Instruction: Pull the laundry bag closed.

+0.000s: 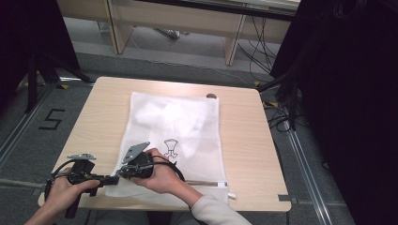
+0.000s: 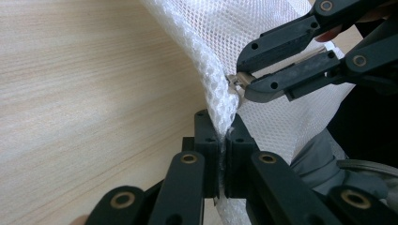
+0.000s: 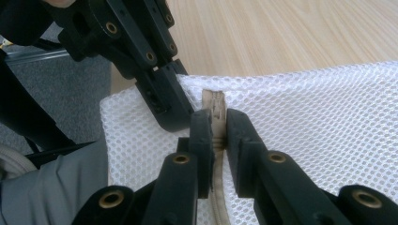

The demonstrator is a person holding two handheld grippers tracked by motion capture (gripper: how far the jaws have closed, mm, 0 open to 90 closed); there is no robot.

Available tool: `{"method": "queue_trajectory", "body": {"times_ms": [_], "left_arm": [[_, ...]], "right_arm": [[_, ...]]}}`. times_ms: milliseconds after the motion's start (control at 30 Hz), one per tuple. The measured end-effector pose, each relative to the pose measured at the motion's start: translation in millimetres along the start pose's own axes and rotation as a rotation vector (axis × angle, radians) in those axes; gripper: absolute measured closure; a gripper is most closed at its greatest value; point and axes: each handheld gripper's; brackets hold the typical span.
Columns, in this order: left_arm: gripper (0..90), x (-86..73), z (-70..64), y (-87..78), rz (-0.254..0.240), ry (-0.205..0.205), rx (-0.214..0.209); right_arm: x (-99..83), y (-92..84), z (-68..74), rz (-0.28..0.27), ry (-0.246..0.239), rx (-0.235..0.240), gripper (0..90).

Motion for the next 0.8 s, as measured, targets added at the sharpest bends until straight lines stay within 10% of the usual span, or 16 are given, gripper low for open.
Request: {"method": "queue_trajectory", "body": {"times_ms": [800], "left_arm": [[85.8, 0.7, -0.7, -1.4, -0.007, 0.010, -0.001]], "right_arm": [[-10.5, 1.5, -2.3, 0.027, -0.001, 0.002, 82.4]]}}
Point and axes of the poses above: each handheld gripper's, and its own axes: y roughly forward along the jaws, x roughly out of its top, z roughly to its left, and after that the axes turned 12 degrees about -x, right-handed
